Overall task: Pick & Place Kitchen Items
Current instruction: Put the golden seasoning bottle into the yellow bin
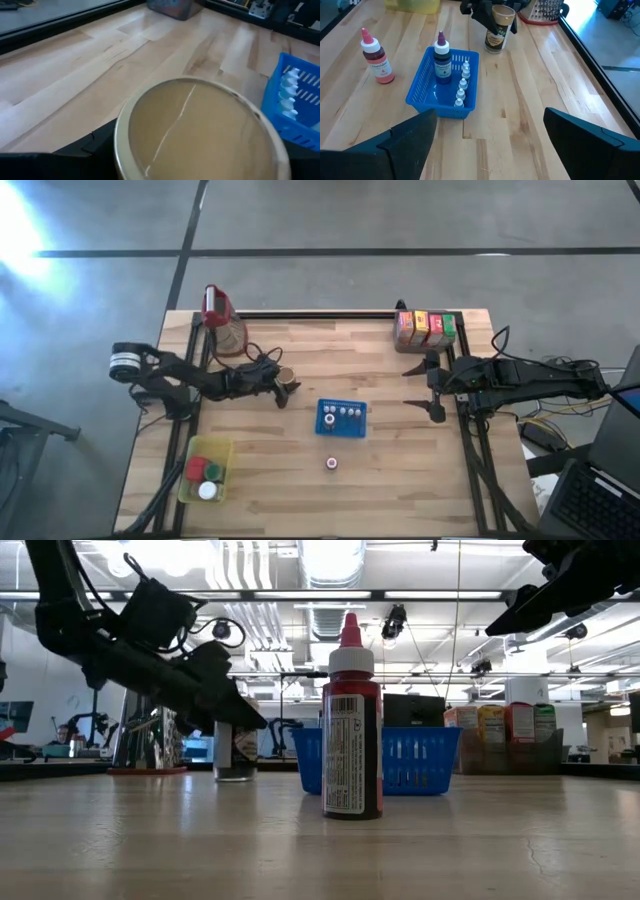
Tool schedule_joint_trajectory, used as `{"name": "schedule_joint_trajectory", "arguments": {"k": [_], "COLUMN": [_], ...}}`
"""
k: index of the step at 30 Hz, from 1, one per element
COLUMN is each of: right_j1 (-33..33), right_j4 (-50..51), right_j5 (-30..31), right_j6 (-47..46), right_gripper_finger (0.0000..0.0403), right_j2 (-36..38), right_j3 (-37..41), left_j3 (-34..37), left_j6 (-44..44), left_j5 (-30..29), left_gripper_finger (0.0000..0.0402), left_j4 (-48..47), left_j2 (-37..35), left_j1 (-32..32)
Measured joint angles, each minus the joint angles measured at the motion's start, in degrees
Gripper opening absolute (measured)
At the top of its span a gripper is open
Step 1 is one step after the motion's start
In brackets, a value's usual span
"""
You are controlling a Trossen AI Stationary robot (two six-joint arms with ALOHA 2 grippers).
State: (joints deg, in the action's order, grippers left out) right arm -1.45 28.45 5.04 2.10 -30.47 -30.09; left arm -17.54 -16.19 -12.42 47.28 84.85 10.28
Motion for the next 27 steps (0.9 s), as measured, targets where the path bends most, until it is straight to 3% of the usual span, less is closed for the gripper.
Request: {"name": "schedule_joint_trajectory", "arguments": {"k": [8,19,27], "right_j1": [0.0,0.0,0.0], "right_j4": [-0.02,0.0,-0.01], "right_j5": [0.0,0.0,0.0], "right_j6": [-0.11,-0.06,-0.01], "right_gripper_finger": [0.0364,0.0364,0.0364], "right_j2": [-0.01,0.01,0.0], "right_j3": [0.0,0.0,0.0], "left_j3": [0.0,-1.41,-16.82], "left_j6": [-0.03,1.69,4.09], "left_j5": [0.15,0.15,0.14], "left_gripper_finger": [0.0298,0.0298,0.0298], "left_j4": [-10.76,-16.7,-53.34], "left_j2": [-9.03,-17.77,-20.01], "left_j1": [0.12,0.24,0.39]}}
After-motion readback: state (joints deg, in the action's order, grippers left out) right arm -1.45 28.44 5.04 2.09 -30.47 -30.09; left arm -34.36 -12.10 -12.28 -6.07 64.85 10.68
